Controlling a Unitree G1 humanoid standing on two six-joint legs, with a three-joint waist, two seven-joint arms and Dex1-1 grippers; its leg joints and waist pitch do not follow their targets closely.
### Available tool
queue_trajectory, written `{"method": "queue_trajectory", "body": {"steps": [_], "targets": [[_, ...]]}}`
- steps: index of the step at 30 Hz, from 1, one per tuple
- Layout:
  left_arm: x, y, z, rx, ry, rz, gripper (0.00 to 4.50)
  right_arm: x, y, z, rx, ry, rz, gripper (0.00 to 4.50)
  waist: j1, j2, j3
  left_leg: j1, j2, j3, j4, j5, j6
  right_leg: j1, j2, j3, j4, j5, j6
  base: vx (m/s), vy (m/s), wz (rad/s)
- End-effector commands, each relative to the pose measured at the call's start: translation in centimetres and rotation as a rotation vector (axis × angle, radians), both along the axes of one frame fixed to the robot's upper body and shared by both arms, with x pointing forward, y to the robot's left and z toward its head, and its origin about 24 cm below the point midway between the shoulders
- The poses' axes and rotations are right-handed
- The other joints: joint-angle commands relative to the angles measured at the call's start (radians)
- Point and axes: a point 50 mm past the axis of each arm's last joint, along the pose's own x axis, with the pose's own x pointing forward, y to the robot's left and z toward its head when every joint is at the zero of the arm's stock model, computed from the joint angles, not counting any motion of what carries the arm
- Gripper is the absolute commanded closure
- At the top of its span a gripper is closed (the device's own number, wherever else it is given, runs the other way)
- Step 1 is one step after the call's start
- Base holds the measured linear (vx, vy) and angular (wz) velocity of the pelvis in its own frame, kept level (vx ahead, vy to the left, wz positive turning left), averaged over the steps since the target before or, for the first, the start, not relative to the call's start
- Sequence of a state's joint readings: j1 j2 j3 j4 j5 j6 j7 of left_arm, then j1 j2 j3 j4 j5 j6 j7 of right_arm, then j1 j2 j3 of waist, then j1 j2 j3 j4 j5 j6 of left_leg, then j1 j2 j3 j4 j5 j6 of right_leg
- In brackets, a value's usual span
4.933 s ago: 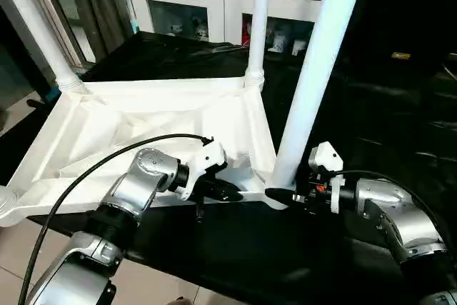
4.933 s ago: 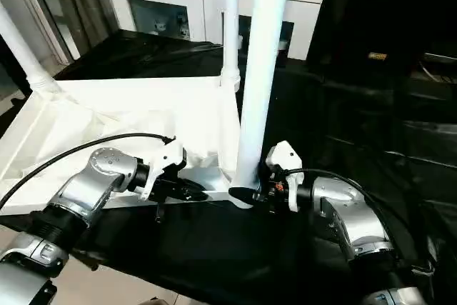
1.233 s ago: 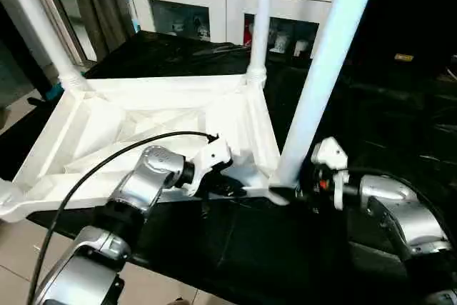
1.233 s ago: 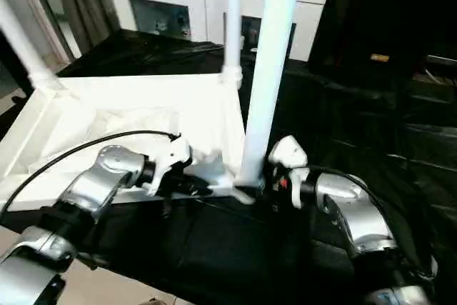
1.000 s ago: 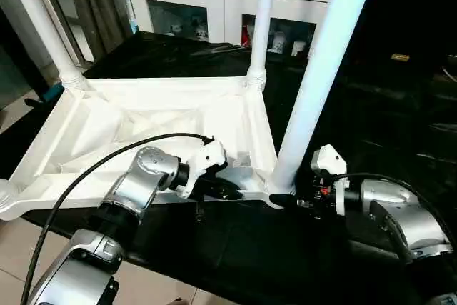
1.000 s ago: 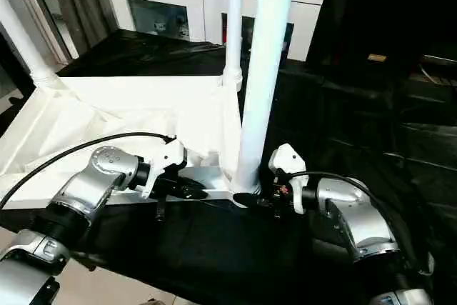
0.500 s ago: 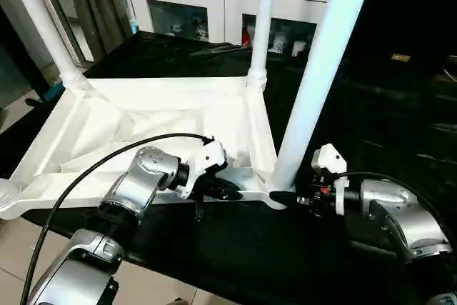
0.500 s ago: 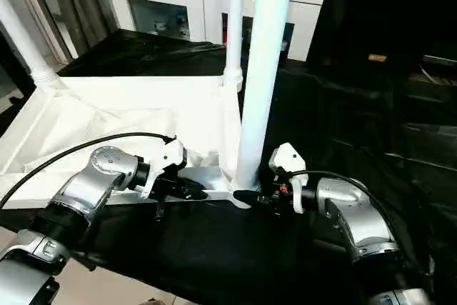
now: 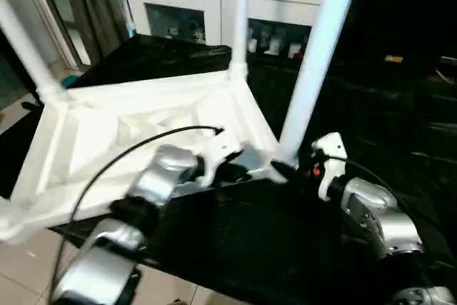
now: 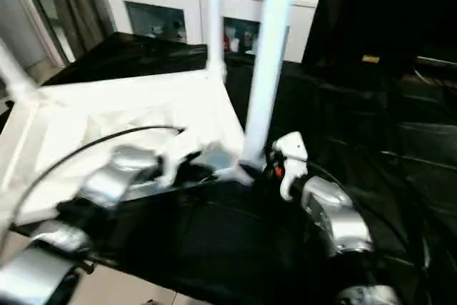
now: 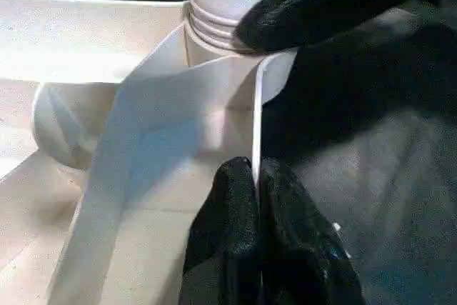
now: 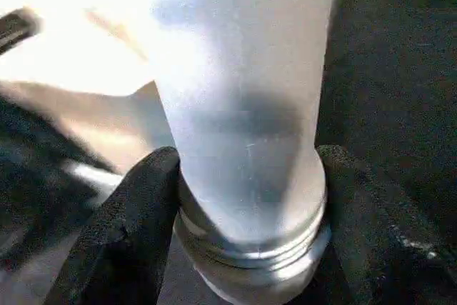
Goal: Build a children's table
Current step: Rotate leg to tighten
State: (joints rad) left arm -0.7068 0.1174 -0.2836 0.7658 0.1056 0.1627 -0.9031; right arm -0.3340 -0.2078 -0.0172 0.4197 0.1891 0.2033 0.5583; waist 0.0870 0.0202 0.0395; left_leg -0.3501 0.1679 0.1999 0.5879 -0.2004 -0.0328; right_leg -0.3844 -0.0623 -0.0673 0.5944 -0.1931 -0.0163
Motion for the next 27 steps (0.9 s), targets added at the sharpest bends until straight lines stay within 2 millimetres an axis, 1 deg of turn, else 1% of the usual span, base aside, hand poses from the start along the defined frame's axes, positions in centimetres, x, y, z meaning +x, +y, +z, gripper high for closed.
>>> {"method": "queue_trajectory", "body": {"steps": [1, 2, 3, 4, 5, 6, 7, 8, 9, 10, 11, 12, 13, 14, 15, 16, 17, 18, 19, 20, 21, 22, 23, 24, 25, 26, 27], "targets": [[0.3, -1.9, -0.1, -0.055, -0.008, 0.104, 4.5, 0.3, 0.5, -1.1, -0.047, 0.049, -0.122, 1.82, -0.005, -0.02, -0.047, 0.012, 0.069, -0.035, -0.072, -0.176, 0.028, 0.027, -0.1, 0.058, -0.087, -0.308, -0.184, 0.0, 0.0, 0.0], [0.3, -2.5, -0.1, -0.053, -0.01, 0.107, 4.5, 0.5, 1.1, -1.0, -0.063, 0.03, -0.131, 1.82, -0.006, -0.021, -0.049, 0.006, 0.068, -0.037, -0.072, -0.159, 0.025, 0.035, -0.102, 0.057, -0.082, -0.277, -0.192, 0.0, 0.0, 0.0], [0.2, -2.6, -0.1, -0.053, -0.01, 0.107, 4.5, 0.6, 1.2, -0.9, -0.067, 0.026, -0.132, 1.82, -0.001, -0.021, -0.05, 0.011, 0.067, -0.034, -0.069, -0.154, 0.034, 0.031, -0.103, 0.059, -0.084, -0.259, -0.193, 0.0, 0.0, 0.0], [0.2, -2.9, -0.1, -0.053, -0.011, 0.104, 4.5, 0.6, 1.6, -0.8, -0.056, 0.018, -0.123, 1.82, 0.001, -0.018, -0.05, 0.011, 0.066, -0.033, -0.068, -0.152, 0.039, 0.032, -0.103, 0.06, -0.082, -0.244, -0.197, 0.0, 0.0, 0.0], [0.1, -3.2, -0.1, -0.058, -0.007, 0.093, 4.5, 0.7, 1.9, -0.6, -0.048, 0.008, -0.113, 1.82, 0.001, -0.018, -0.051, 0.005, 0.065, -0.033, -0.068, -0.138, 0.056, 0.037, -0.103, 0.06, -0.079, -0.214, -0.201, 0.0, 0.0, 0.0], [0.0, -3.3, -0.1, -0.059, -0.008, 0.081, 4.5, 0.6, 2.3, -0.3, -0.042, -0.014, -0.078, 1.82, 0.002, -0.018, -0.051, 0.002, 0.065, -0.034, -0.067, -0.129, 0.066, 0.039, -0.104, 0.059, -0.078, -0.2, -0.202, 0.0, 0.0, 0.0], [-0.1, -3.3, -0.2, -0.059, -0.007, 0.069, 4.5, 0.6, 2.5, -0.2, -0.035, -0.028, -0.055, 1.82, 0.002, -0.018, -0.051, 0.001, 0.065, -0.034, -0.068, -0.131, 0.07, 0.04, -0.103, 0.058, -0.078, -0.204, -0.201, 0.0, 0.0, 0.0], [-0.2, -3.4, -0.3, -0.059, -0.006, 0.06, 4.5, 0.6, 2.6, 0.0, -0.031, -0.038, -0.038, 1.47, 0.002, -0.015, -0.05, 0.002, 0.066, -0.034, -0.068, -0.14, 0.071, 0.039, -0.104, 0.057, -0.08, -0.219, -0.199, 0.0, 0.0, 0.0], [-0.3, -3.3, -0.3, -0.06, -0.003, 0.056, 4.5, 0.5, 2.7, 0.0, -0.023, -0.04, -0.025, 1.47, 0.001, -0.017, -0.049, 0.002, 0.067, -0.035, -0.069, -0.146, 0.07, 0.04, -0.103, 0.056, -0.081, -0.234, -0.195, 0.0, 0.0, 0.0], [-0.2, -3.2, -0.4, -0.059, -0.001, 0.057, 4.5, 0.5, 2.6, 0.1, -0.009, -0.042, -0.02, 1.27, 0.001, -0.018, -0.049, 0.002, 0.067, -0.035, -0.07, -0.148, 0.07, 0.04, -0.103, 0.056, -0.082, -0.24, -0.193, 0.0, 0.0, 0.0], [-0.3, -3.0, -0.5, -0.059, 0.002, 0.048, 4.5, 0.4, 2.5, 0.2, 0.001, -0.042, -0.014, 1.27, 0.001, -0.017, -0.049, 0.001, 0.067, -0.036, -0.07, -0.147, 0.072, 0.041, -0.104, 0.057, -0.082, -0.246, -0.191, 0.0, 0.0, 0.0], [-0.3, -2.7, -0.5, -0.059, 0.005, 0.038, 4.5, 0.3, 2.4, 0.3, -0.004, -0.045, 0.005, 1.04, 0.001, -0.018, -0.049, 0.001, 0.067, -0.036, -0.07, -0.151, 0.073, 0.04, -0.104, 0.057, -0.083, -0.251, -0.19, 0.0, 0.0, 0.0], [-0.4, -2.4, -0.5, -0.063, 0.008, 0.018, 4.5, 0.2, 2.2, 0.4, -0.014, -0.048, 0.034, 0.94, 0.001, -0.017, -0.049, 0.001, 0.068, -0.036, -0.07, -0.153, 0.074, 0.041, -0.104, 0.056, -0.084, -0.255, -0.189, 0.0, 0.0, 0.0], [-0.5, -2.3, -0.5, -0.065, 0.01, 0.007, 4.5, 0.2, 2.1, 0.5, -0.017, -0.048, 0.048, 0.94, 0.001, -0.017, -0.049, 0.001, 0.068, -0.036, -0.07, -0.153, 0.074, 0.041, -0.104, 0.056, -0.084, -0.255, -0.189, 0.0, 0.0, 0.0], [-0.7, -1.8, -0.5, -0.072, 0.02, -0.036, 4.5, -0.2, 1.9, 0.8, -0.02, -0.054, 0.119, 0.94, 0.003, -0.019, -0.048, -0.002, 0.068, -0.037, -0.07, -0.153, 0.08, 0.045, -0.105, 0.056, -0.083, -0.255, -0.186, 0.0, 0.0, 0.0], [-1.1, -1.2, -0.6, -0.075, 0.033, -0.084, 4.5, -0.6, 1.5, 1.1, -0.024, -0.063, 0.198, 0.94, 0.003, -0.018, -0.048, -0.002, 0.07, -0.037, -0.07, -0.151, 0.087, 0.044, -0.106, 0.057, -0.082, -0.247, -0.185, 0.0, 0.0, 0.0], [-1.3, -0.8, -0.5, -0.079, 0.037, -0.115, 4.5, -0.9, 1.2, 1.3, -0.025, -0.065, 0.237, 0.94, 0.004, -0.02, -0.046, -0.002, 0.07, -0.038, -0.071, -0.151, 0.09, 0.046, -0.105, 0.057, -0.084, -0.25, -0.182, 0.0, 0.0, 0.0], [-1.5, -0.5, -0.5, -0.083, 0.043, -0.15, 4.5, -1.1, 0.9, 1.5, -0.027, -0.067, 0.28, 0.94, 0.004, -0.021, -0.047, -0.004, 0.068, -0.036, -0.069, -0.152, 0.097, 0.046, -0.105, 0.057, -0.082, -0.251, -0.182, 0.0, 0.0, 0.0], [-1.6, -0.3, -0.5, -0.086, 0.046, -0.169, 4.5, -1.3, 0.8, 1.6, -0.031, -0.068, 0.303, 0.94, 0.003, -0.019, -0.046, -0.004, 0.07, -0.037, -0.07, -0.158, 0.1, 0.045, -0.106, 0.057, -0.084, -0.267, -0.18, 0.0, 0.0, 0.0], [-1.7, -0.1, -0.5, -0.087, 0.051, -0.179, 4.5, -1.4, 0.6, 1.7, -0.037, -0.07, 0.319, 0.94, 0.001, -0.017, -0.045, -0.003, 0.07, -0.036, -0.071, -0.165, 0.097, 0.04, -0.105, 0.057, -0.087, -0.289, -0.179, 0.0, 0.0, 0.0], [-2.0, 0.7, -0.6, -0.086, 0.072, -0.211, 4.5, -1.7, 0.0, 1.9, -0.053, -0.068, 0.368, 0.94, 0.003, -0.017, -0.045, -0.001, 0.072, -0.037, -0.072, -0.171, 0.088, 0.041, -0.106, 0.057, -0.087, -0.309, -0.177, 0.0, 0.0, 0.0], [-2.2, 1.7, -0.6, -0.073, 0.094, -0.241, 4.5, -2.1, -0.7, 2.3, -0.063, -0.058, 0.425, 0.94, 0.002, -0.019, -0.045, 0.0, 0.073, -0.035, -0.072, -0.172, 0.086, 0.039, -0.104, 0.058, -0.087, -0.309, -0.177, 0.0, 0.0, 0.0], [-2.3, 2.1, -0.6, -0.066, 0.099, -0.249, 4.5, -2.2, -1.0, 2.4, -0.063, -0.054, 0.445, 0.94, 0.003, -0.016, -0.045, 0.002, 0.074, -0.035, -0.073, -0.176, 0.085, 0.038, -0.102, 0.056, -0.084, -0.304, -0.184, 0.0, 0.0, 0.0], [-2.4, 2.4, -0.6, -0.063, 0.103, -0.255, 4.5, -2.3, -1.1, 2.5, -0.061, -0.053, 0.46, 0.94, 0.004, -0.016, -0.046, 0.0, 0.077, -0.035, -0.073, -0.173, 0.088, 0.039, -0.102, 0.057, -0.081, -0.28, -0.189, 0.0, 0.0, 0.0], [-2.4, 2.6, -0.6, -0.062, 0.106, -0.26, 4.5, -2.3, -1.3, 2.6, -0.06, -0.053, 0.469, 0.94, 0.003, -0.018, -0.045, -0.001, 0.077, -0.035, -0.073, -0.172, 0.088, 0.038, -0.102, 0.057, -0.08, -0.274, -0.191, 0.0, 0.0, 0.0], [-2.5, 3.1, -0.6, -0.061, 0.119, -0.268, 4.5, -2.4, -1.4, 2.9, -0.048, -0.052, 0.496, 0.94, 0.003, -0.017, -0.045, 0.001, 0.075, -0.035, -0.073, -0.172, 0.085, 0.037, -0.103, 0.056, -0.08, -0.277, -0.195, 0.0, 0.0, 0.0], [-2.6, 3.3, -0.6, -0.062, 0.124, -0.273, 4.5, -2.5, -1.5, 2.9, -0.046, -0.05, 0.514, 0.94, 0.003, -0.018, -0.045, -0.001, 0.075, -0.034, -0.072, -0.171, 0.084, 0.038, -0.104, 0.056, -0.08, -0.277, -0.199, 0.0, 0.0, 0.0]]}}
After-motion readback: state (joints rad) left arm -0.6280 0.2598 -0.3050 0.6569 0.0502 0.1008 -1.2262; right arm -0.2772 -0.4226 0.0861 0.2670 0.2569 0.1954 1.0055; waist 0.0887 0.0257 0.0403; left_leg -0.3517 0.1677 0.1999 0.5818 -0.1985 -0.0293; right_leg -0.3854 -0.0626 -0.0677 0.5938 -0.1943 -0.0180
